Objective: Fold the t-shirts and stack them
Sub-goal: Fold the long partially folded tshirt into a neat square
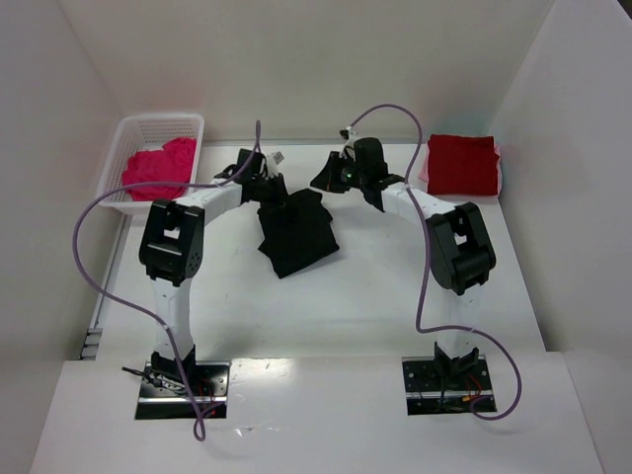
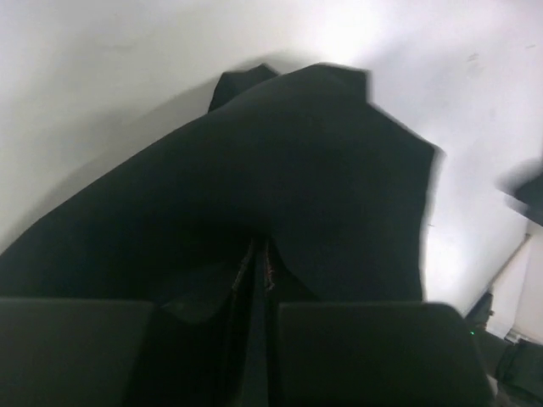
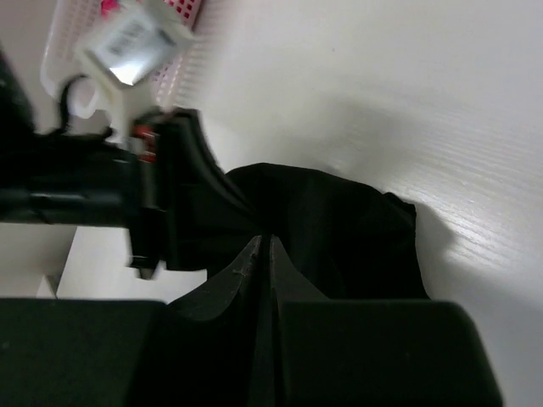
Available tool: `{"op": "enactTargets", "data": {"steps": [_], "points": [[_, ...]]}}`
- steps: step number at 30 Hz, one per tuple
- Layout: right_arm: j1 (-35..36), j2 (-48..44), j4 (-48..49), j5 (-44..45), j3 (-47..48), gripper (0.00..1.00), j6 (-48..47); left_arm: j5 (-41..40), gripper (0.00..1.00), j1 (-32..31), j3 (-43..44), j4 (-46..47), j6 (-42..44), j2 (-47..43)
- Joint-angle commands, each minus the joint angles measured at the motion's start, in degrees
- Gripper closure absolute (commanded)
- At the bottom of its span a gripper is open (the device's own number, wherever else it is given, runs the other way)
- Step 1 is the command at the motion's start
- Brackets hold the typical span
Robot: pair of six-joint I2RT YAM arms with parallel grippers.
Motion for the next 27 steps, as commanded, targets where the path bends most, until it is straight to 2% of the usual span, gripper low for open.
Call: {"op": "enactTargets", "data": {"steps": [1,7,15,20,27], "points": [[-0.13,-1.35,4.42,-3.55,1.06,0.88,-0.08,-2.66,0.86,-2.61,2.19,4.31,-2.44,2.88],[-0.13,5.5,3.81,-6.36,2.81,0.89,1.15,-8.72,0.87,-3.84,0.53,6.26,-4.55,4.29],[-0.13,11.92,2.06,-2.85,3.35,0.91,0.45,-9.26,0.84,-3.84,-0.89,7.32,-4.56,4.29],[-0.13,14.21,-0.67,0.14,5.98,0.92,-0.26,-8.64,0.73,-2.61,-2.12,6.1,-4.56,1.93],[-0.13,15.97,-2.43,1.9,9.84,0.92,-0.26,-8.65,0.58,0.11,-9.05,5.48,-2.63,-5.28]]}}
